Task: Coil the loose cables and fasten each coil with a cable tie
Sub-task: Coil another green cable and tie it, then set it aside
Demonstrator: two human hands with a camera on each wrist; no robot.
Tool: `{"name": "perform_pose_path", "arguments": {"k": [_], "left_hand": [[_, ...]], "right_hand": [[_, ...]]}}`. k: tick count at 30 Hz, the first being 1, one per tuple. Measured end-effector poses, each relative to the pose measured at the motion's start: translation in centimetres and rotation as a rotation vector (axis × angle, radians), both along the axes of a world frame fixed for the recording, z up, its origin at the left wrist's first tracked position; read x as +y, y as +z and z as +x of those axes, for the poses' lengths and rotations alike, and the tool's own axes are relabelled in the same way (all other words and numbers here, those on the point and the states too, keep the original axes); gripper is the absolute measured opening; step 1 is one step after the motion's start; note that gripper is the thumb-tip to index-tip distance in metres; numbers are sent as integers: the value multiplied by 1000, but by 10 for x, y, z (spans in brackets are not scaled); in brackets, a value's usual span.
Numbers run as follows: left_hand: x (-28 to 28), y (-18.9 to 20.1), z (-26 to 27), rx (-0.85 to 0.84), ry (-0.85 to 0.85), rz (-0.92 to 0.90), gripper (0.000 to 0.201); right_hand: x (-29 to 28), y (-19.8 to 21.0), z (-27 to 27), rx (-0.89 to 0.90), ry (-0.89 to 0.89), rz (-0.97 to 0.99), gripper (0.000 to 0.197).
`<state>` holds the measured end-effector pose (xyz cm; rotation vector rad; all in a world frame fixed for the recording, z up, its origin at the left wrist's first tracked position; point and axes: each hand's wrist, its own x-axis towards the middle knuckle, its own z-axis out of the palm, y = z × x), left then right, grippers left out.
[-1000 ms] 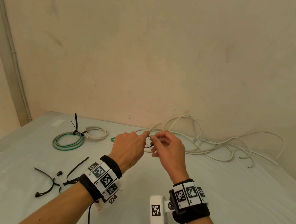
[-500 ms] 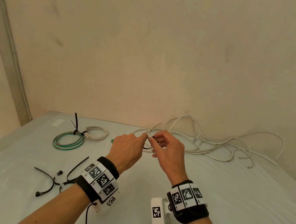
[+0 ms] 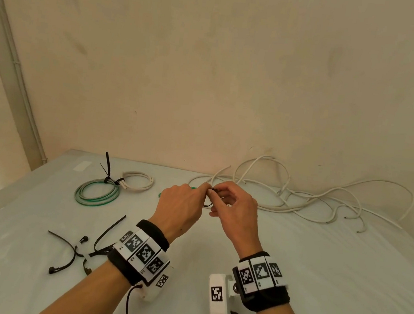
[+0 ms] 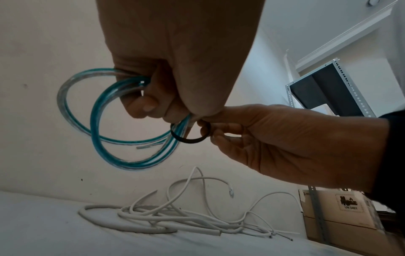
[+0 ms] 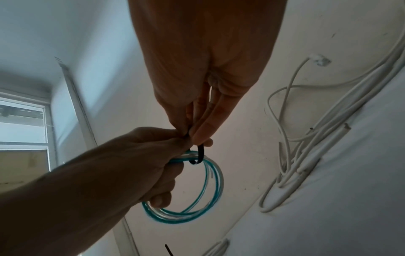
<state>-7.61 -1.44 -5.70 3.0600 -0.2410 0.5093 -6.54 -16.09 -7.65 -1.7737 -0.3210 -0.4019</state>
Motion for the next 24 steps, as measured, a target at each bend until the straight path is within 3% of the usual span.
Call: {"name": "perform_pose_path", "arguments": {"k": [10,20,24], "left_hand": [[11,-16,18,-89,-122,-161,30],[13,-16,16,-38,-303,-606,27],[17,-10,13,70,-424,-822,26]], "right_hand": [[-13,9,11,78,114,41,6],[-17,11,18,8,46,115,7],[-19,14,17,-57,47,29,3]]}}
